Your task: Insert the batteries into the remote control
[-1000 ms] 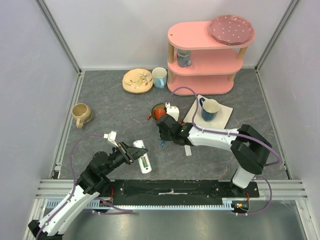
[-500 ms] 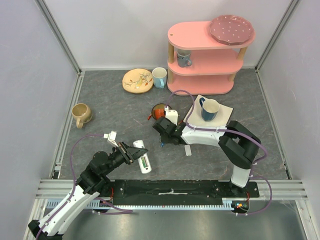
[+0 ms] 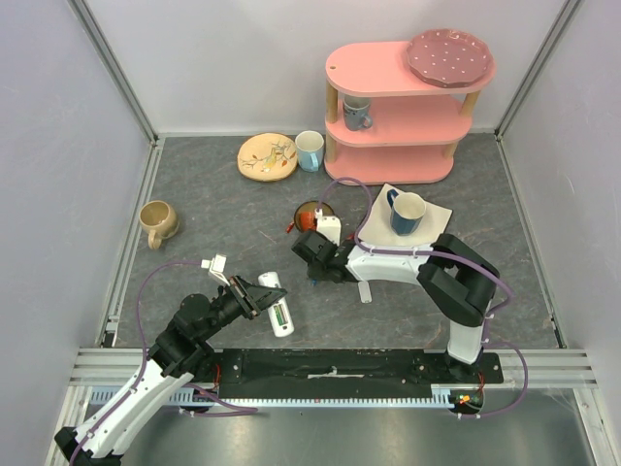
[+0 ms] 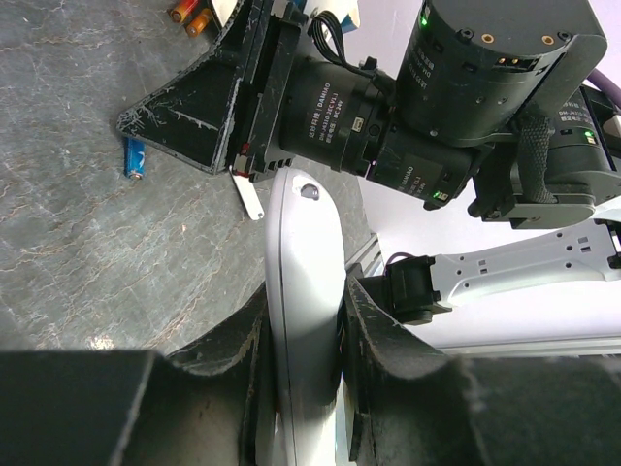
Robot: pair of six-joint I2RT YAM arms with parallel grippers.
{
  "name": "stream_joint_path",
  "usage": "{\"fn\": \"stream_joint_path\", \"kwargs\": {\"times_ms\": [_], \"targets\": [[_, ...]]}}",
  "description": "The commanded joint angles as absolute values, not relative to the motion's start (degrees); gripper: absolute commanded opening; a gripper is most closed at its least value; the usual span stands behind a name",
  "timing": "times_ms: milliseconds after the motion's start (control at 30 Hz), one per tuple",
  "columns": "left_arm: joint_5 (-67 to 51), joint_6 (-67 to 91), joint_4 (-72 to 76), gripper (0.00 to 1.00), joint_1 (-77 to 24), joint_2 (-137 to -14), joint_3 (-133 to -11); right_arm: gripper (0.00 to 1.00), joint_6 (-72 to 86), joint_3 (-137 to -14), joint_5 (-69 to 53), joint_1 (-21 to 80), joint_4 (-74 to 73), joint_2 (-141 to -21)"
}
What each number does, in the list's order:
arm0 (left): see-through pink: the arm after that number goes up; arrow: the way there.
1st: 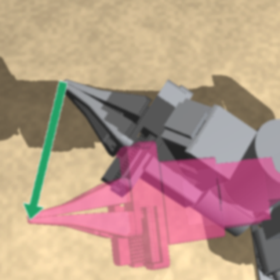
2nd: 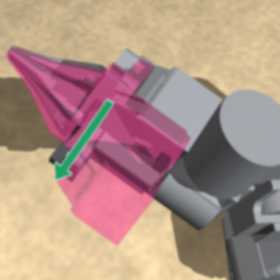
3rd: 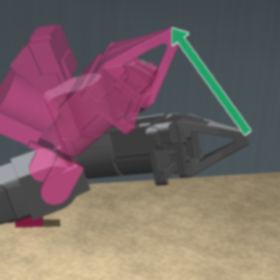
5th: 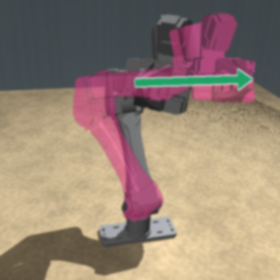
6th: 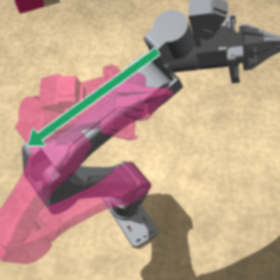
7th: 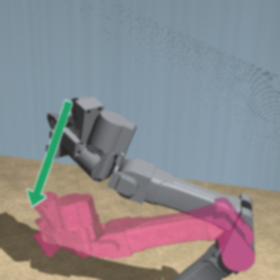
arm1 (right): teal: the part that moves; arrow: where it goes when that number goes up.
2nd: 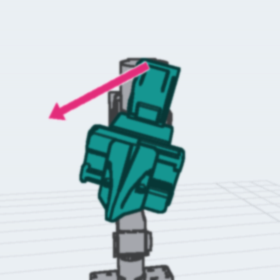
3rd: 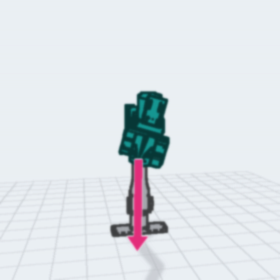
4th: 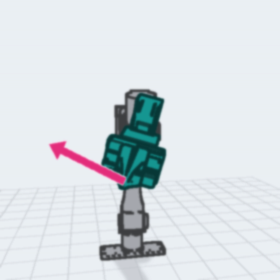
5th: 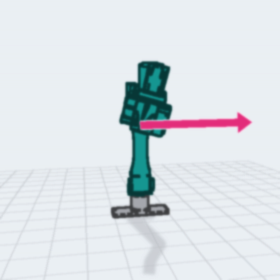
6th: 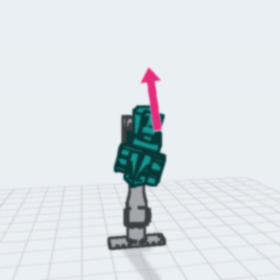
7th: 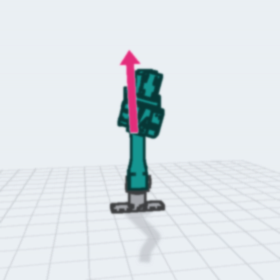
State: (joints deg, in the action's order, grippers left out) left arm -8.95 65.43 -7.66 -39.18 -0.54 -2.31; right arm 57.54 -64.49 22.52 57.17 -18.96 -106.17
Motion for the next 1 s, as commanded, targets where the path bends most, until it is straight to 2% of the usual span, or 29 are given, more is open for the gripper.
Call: {"fn": "stream_joint_path", "kwargs": {"times_ms": [0,233,400,667,800,967], "targets": [[-8.8,63.9,-9.9,0.02,-38.9,4.0,-2.4,0.39,59.2,-66.2,22.7,57.9,-19.8,-107.8],[-8.9,63.9,-10.0,0.02,-38.9,4.0,-2.3,0.2,57.7,-66.4,21.9,58.0,-19.8,-108.7],[-9.1,64.0,-10.0,0.02,-38.9,4.0,-2.4,0.01,52.7,-67.1,21.3,57.8,-20.1,-109.1],[-9.0,64.7,-9.1,0.02,-38.9,4.0,-1.7,0.0,42.5,-64.3,13.2,55.2,-17.3,-107.8],[-8.5,65.4,-7.7,0.02,-38.9,3.5,-1.1,0.0,38.4,-57.4,13.4,55.4,-10.6,-96.3],[-8.7,66.8,-1.1,0.02,-38.9,-0.9,-0.1,0.0,31.6,-54.8,14.9,58.8,-7.6,-84.9]]}}
